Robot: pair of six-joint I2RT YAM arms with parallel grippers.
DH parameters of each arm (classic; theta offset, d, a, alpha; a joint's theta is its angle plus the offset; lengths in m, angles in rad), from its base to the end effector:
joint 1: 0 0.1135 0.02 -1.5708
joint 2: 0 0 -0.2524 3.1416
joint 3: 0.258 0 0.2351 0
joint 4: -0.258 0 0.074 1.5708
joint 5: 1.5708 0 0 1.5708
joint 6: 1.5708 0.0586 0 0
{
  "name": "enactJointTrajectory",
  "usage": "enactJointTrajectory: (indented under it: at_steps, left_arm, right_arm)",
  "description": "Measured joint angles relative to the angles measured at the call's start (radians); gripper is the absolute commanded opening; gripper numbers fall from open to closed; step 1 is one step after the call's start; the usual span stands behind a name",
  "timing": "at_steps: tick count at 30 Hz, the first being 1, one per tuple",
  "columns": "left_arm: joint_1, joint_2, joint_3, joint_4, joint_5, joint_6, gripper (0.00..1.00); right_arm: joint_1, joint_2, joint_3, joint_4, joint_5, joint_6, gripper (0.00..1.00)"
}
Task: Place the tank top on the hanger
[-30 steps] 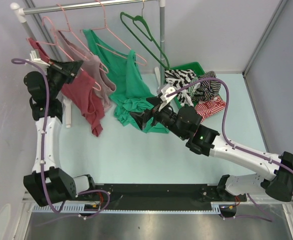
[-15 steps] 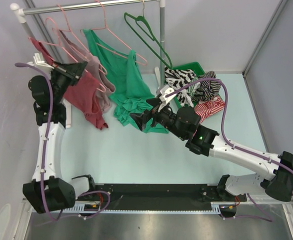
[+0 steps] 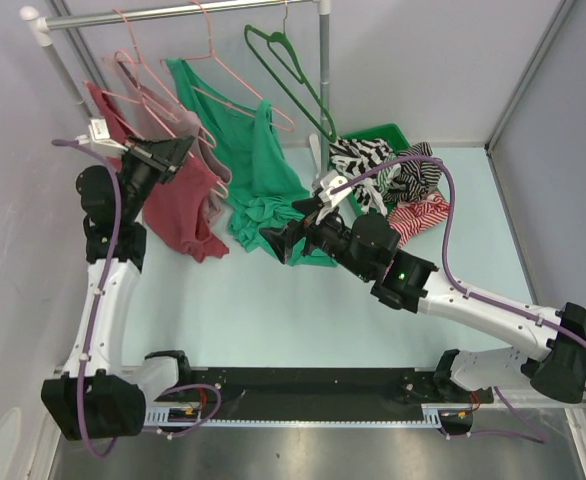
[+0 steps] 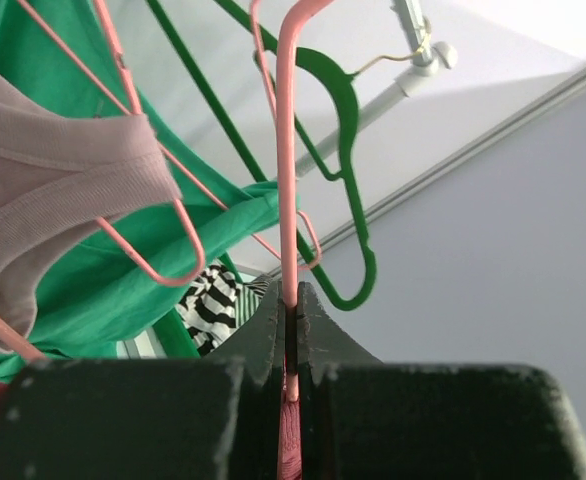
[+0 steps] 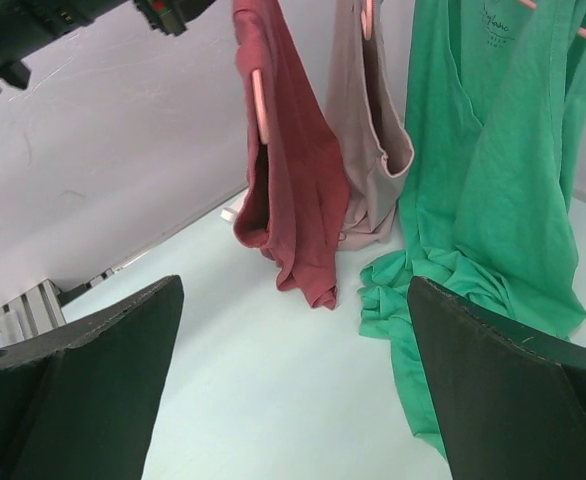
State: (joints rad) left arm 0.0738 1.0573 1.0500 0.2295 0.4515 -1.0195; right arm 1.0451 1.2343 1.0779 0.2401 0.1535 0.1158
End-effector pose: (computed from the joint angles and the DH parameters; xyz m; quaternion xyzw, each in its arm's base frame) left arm 0.2486 -0.0073 0.4196 -0.1669 0.6107 -0.4711 0.6141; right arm 0.1593 0.2567 0.3866 -0.2520 0.6286 0.3591 0.6422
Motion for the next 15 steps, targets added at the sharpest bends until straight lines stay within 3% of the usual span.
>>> enactJointTrajectory:
  at_steps: [15]
  left_arm:
    - [0.059,0.283,0.248,-0.011,0.051,-0.001,0.00]
  right_arm:
    - [0.001,0.000,-0.012,-0.027,0.019,0.004,1.00]
